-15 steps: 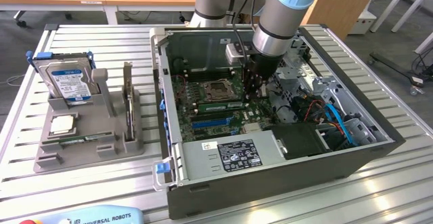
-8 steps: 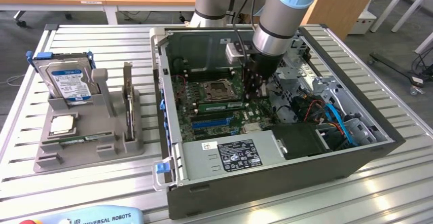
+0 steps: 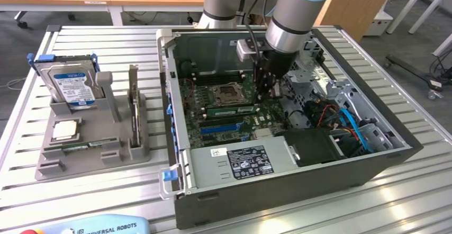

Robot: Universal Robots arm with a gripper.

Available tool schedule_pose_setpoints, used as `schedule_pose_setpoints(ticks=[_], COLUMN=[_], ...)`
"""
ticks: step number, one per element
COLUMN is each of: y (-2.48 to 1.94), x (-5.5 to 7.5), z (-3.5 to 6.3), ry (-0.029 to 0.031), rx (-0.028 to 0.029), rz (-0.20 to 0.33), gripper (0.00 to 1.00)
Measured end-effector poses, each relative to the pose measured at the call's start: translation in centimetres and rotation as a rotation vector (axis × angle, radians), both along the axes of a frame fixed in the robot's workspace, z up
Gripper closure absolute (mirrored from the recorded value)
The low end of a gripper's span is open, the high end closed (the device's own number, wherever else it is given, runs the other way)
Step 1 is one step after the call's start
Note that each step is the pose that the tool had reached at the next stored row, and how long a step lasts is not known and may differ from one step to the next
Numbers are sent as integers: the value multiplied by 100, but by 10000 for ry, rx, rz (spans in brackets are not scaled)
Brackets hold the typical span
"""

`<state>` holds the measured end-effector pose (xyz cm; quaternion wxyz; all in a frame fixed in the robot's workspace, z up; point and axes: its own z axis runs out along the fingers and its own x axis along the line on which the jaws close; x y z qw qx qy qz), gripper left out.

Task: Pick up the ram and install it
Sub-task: 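Press down the ram until it locks into place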

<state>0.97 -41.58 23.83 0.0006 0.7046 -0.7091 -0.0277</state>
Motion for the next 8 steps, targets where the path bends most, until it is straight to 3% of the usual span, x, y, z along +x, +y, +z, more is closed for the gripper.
schedule_pose_setpoints(ticks=[8], y=[0], x=[0], z=[30], ry=[0], rx=[2], rz=[0], gripper=[90])
